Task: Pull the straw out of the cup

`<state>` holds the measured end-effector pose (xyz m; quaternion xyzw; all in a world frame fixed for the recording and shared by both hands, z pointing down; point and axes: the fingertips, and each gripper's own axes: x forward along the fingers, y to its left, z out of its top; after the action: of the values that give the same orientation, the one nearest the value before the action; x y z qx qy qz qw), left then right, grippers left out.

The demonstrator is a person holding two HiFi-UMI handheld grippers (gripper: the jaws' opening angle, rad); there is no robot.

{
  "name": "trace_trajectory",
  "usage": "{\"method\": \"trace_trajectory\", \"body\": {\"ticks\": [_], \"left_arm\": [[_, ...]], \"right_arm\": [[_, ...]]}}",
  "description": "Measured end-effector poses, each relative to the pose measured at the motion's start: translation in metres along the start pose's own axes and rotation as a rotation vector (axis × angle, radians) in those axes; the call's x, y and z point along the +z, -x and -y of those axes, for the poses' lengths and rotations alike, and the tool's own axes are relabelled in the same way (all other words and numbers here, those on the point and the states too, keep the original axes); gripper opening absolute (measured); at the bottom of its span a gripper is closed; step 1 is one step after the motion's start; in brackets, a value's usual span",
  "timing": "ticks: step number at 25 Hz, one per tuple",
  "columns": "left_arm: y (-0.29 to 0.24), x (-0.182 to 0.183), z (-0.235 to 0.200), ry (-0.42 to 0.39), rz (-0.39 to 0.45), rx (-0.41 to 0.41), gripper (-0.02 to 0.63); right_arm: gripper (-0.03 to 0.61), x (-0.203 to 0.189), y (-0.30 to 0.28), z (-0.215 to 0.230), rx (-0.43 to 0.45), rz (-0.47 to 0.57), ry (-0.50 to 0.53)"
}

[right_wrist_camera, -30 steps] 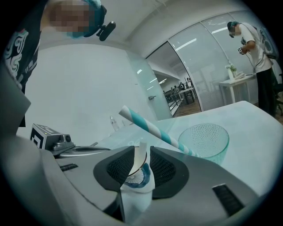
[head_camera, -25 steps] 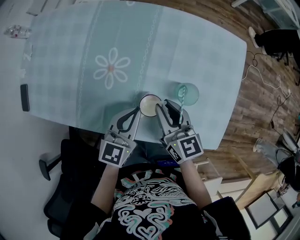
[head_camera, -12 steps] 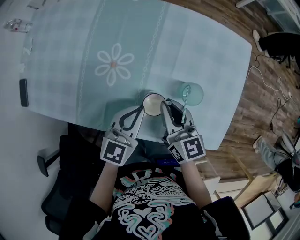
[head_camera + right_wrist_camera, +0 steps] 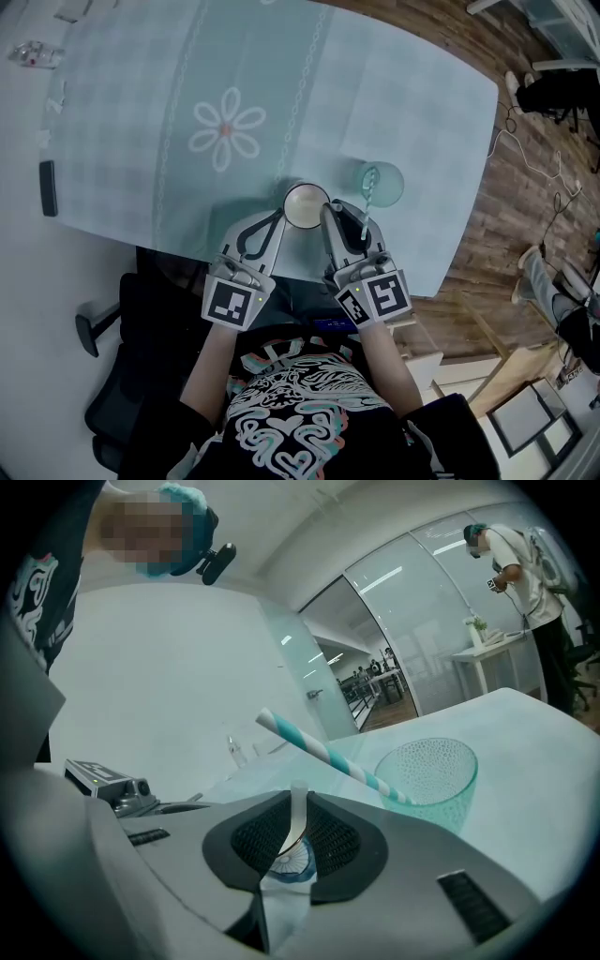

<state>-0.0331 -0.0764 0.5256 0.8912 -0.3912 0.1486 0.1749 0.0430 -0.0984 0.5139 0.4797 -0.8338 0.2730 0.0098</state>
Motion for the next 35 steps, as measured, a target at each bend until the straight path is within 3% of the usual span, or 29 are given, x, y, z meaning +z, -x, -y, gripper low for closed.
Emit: {"method": "trace_trajectory", "body": {"ticks": [35], "left_arm": [[0.031,0.014,0.017,-0.05,0.045,0.007,0.0]], "right_arm": [[0.051,0.016,0.041,-0.011,-0.037,0.091,-0.023]]}}
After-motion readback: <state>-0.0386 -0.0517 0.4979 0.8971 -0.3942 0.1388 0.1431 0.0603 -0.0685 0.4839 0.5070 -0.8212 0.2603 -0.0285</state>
